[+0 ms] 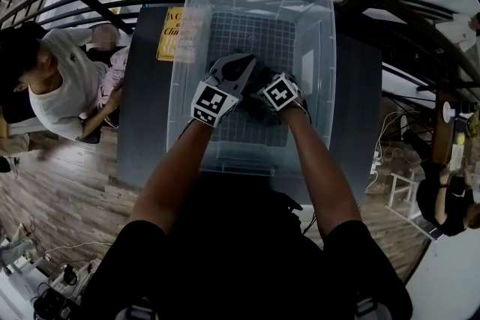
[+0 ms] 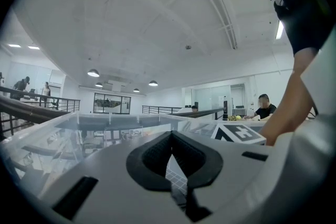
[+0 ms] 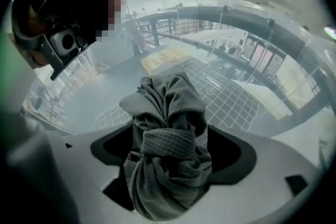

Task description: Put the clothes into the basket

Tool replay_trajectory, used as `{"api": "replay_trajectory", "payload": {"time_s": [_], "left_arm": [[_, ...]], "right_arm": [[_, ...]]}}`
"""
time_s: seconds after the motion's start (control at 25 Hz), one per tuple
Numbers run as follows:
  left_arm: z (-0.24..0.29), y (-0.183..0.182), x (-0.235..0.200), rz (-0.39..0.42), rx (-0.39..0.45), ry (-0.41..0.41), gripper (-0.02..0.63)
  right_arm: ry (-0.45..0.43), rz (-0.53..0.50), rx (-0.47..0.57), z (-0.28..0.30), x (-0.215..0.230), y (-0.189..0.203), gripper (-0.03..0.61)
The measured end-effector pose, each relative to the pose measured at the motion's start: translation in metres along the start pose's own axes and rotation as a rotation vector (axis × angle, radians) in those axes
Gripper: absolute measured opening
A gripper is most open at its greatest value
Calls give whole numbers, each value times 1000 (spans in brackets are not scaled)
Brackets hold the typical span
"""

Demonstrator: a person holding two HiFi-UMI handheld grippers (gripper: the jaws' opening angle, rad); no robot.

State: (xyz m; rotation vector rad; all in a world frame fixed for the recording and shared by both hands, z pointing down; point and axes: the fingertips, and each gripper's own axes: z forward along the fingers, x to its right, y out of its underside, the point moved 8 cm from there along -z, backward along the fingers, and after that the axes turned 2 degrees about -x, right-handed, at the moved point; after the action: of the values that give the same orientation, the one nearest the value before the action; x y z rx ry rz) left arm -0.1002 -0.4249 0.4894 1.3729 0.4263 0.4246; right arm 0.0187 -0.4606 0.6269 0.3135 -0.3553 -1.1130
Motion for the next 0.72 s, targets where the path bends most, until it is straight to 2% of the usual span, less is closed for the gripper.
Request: {"api": "replay_trajectory", "payload": {"time_s": [0.2, 0.4, 0.52, 0.72], "left_arm": [[-9, -15, -2, 7, 25, -20, 3], [-26, -32, 1, -19, 30, -28, 3], [-36, -44, 5, -25, 47, -27, 3], [-57, -63, 21, -42, 67, 0, 3]], "right_arm": [[23, -5, 157, -41, -3, -23, 430], [30, 42, 376, -100, -11, -37, 428], [22, 35, 528, -134, -23, -43, 419], [31, 23, 731, -183, -47, -38, 244]]}}
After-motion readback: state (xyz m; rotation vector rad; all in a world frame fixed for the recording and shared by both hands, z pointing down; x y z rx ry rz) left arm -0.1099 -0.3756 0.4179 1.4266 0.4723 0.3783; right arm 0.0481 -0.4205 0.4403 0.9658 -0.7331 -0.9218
